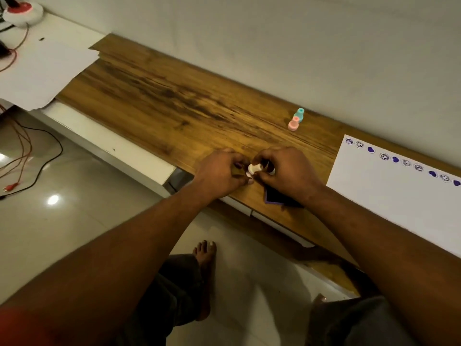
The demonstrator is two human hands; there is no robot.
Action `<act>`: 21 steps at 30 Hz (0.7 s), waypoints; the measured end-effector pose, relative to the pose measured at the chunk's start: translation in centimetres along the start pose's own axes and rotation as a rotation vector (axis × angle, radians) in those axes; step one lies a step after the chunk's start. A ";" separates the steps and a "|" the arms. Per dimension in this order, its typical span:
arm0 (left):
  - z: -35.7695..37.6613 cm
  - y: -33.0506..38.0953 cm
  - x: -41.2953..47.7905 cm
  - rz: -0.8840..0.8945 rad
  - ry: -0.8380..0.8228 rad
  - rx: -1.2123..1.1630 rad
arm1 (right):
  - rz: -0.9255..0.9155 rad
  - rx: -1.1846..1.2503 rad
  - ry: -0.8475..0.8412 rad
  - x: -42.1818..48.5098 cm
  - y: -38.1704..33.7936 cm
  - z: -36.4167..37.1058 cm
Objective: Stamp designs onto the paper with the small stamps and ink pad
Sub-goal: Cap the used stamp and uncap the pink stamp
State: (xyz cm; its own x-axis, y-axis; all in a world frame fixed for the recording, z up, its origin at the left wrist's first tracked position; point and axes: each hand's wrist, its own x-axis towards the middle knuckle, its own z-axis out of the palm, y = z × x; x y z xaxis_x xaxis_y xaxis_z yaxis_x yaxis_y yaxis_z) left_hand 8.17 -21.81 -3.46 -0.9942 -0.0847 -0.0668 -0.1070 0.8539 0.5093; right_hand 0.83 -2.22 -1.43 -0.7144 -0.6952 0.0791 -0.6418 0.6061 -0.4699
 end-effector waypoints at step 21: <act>0.2 -0.3 0.7 -0.017 0.012 -0.013 | -0.181 -0.319 -0.143 1.3 -1.7 -0.5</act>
State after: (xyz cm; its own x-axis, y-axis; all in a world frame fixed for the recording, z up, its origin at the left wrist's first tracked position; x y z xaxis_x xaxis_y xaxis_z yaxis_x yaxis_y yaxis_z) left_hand 7.49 -22.00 -3.84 -0.9923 -0.1052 -0.0649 -0.1236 0.8457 0.5192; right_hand 0.84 -3.90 -0.10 -0.5501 -0.8351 0.0018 -0.8244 0.5426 -0.1612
